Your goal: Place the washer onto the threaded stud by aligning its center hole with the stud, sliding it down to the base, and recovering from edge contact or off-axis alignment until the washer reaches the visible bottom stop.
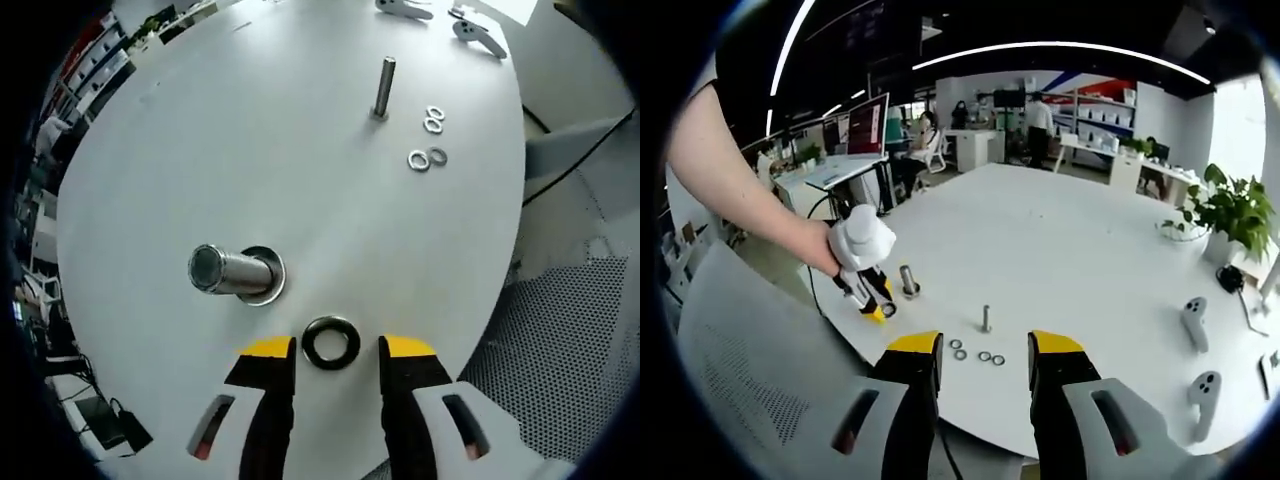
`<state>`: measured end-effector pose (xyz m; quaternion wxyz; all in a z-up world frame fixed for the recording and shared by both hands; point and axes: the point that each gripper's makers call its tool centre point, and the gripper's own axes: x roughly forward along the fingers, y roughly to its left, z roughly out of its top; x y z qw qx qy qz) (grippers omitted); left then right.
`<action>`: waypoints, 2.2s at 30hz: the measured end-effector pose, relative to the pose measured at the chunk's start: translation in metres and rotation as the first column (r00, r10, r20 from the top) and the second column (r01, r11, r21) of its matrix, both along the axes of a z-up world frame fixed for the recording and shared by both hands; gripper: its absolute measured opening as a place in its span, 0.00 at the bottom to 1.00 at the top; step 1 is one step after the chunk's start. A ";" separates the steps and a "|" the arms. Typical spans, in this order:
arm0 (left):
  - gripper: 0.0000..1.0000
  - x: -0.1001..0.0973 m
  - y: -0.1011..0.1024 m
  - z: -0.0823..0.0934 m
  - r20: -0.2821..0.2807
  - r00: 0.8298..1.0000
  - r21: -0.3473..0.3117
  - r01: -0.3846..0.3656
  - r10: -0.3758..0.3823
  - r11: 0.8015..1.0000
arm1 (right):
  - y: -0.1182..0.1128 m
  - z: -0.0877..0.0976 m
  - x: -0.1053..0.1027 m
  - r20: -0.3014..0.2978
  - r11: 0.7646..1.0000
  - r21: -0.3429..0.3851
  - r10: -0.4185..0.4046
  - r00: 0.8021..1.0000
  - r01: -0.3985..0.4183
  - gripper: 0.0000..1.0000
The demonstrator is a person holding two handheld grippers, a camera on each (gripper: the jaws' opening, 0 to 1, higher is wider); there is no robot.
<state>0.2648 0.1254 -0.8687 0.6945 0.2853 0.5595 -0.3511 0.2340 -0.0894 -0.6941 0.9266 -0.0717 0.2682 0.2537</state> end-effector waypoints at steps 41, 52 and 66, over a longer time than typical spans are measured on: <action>0.21 -0.014 0.018 -0.003 -0.092 0.992 0.128 -0.071 0.083 0.989 | 0.003 -0.002 -0.002 -0.006 1.000 -0.005 0.020 1.000 -0.020 0.36; 0.21 -0.008 0.023 -0.007 -0.088 0.991 0.148 -0.082 0.096 0.986 | 0.003 -0.002 -0.002 -0.003 1.000 -0.006 0.020 1.000 -0.020 0.36; 0.25 -0.004 0.020 -0.008 -0.072 0.974 0.064 -0.208 0.213 0.976 | 0.003 -0.001 -0.002 -0.003 1.000 -0.004 0.021 1.000 -0.021 0.36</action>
